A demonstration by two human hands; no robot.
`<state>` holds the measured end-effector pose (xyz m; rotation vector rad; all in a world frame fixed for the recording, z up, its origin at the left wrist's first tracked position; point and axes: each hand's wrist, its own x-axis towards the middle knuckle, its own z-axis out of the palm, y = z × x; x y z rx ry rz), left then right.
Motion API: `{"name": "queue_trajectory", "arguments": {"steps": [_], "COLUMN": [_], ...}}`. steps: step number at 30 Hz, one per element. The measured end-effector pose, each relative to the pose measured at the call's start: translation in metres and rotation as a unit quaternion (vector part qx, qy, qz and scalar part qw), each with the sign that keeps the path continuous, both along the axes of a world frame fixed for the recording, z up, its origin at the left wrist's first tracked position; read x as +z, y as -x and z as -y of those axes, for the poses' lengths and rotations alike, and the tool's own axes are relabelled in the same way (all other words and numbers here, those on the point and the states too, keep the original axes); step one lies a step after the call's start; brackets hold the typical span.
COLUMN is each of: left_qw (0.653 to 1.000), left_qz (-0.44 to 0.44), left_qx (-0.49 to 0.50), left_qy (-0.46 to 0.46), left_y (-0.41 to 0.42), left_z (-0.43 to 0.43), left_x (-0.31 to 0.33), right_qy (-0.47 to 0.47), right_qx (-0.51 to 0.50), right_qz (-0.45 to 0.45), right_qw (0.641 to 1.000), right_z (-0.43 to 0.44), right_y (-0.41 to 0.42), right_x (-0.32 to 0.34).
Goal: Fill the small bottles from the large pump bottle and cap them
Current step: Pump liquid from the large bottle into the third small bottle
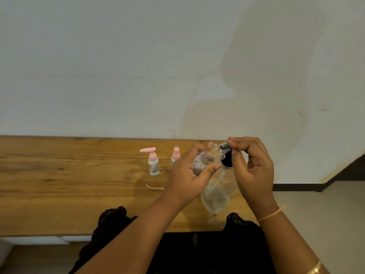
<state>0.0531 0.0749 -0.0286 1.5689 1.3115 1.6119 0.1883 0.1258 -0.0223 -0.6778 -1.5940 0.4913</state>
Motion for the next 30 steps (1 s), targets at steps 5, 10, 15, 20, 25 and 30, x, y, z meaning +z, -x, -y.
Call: {"name": "queue_trajectory", "arguments": {"steps": [5, 10, 15, 20, 25, 30], "left_qw": [0.999, 0.998, 0.999, 1.000, 0.999, 0.999], "left_qz": [-0.019, -0.025, -0.015, 0.000, -0.007, -0.022], "left_qx": [-0.021, -0.019, -0.010, -0.007, -0.012, -0.002], "left_qy": [0.026, 0.045, 0.026, 0.027, 0.042, 0.043], "left_y": [0.000, 0.002, -0.001, -0.002, -0.001, -0.001], "left_z": [0.001, 0.002, 0.004, 0.003, 0.003, 0.005], "left_x": [0.000, 0.001, 0.002, 0.002, 0.001, 0.002], "right_qy": [-0.009, -0.017, -0.018, -0.009, -0.021, -0.030], "right_qx": [-0.022, -0.014, -0.018, -0.021, -0.039, -0.036], "right_qz": [0.000, 0.002, -0.002, -0.022, 0.000, 0.003], "right_qw": [1.000, 1.000, 1.000, 1.000, 0.999, 0.999], "right_z": [-0.007, -0.006, 0.002, 0.000, -0.002, -0.002], "right_y": [0.001, 0.000, 0.003, 0.004, 0.005, 0.004], "right_x": [-0.008, -0.011, -0.003, 0.001, -0.007, -0.009]}}
